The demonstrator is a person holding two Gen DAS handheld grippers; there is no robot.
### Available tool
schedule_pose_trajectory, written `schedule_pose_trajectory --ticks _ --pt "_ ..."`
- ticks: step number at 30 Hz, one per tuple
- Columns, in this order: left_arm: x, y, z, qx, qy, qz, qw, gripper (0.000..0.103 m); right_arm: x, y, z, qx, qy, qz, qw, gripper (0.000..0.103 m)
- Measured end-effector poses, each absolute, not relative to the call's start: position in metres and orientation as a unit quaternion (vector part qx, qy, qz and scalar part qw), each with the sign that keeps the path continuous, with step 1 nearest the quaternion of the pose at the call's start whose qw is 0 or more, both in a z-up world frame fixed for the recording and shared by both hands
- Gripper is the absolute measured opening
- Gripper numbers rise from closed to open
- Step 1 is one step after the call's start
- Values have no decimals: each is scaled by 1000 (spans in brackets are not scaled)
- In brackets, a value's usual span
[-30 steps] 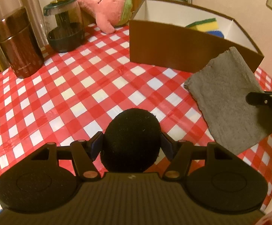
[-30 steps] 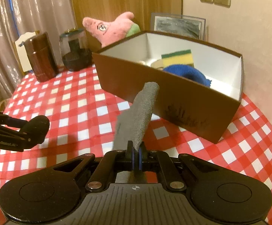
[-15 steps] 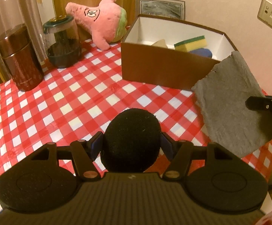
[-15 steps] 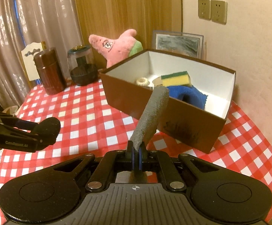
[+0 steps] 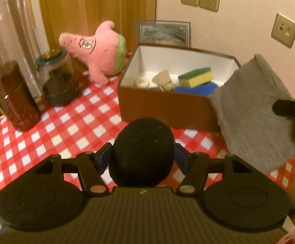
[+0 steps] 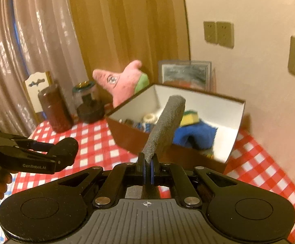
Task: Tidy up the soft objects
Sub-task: 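Carry the black pad and grey towel over the brown box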
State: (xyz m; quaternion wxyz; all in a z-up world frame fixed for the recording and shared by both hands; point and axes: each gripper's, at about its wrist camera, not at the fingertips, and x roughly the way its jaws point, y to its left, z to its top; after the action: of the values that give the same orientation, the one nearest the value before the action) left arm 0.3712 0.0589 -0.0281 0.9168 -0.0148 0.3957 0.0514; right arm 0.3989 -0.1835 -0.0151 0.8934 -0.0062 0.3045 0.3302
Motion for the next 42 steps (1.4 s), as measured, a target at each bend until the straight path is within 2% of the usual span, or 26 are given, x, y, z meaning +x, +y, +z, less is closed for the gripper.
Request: schedule_pose_trajectory --ticks 11,19,42 --pt "431 45 3 -2 362 40 931 63 450 -204 24 -31 256 298 919 5" --pt "478 36 7 10 359 30 933 63 499 -212 41 -53 228 266 935 5" --pt "572 33 -27 13 398 26 917 64 602 -178 -29 -121 298 222 920 5"
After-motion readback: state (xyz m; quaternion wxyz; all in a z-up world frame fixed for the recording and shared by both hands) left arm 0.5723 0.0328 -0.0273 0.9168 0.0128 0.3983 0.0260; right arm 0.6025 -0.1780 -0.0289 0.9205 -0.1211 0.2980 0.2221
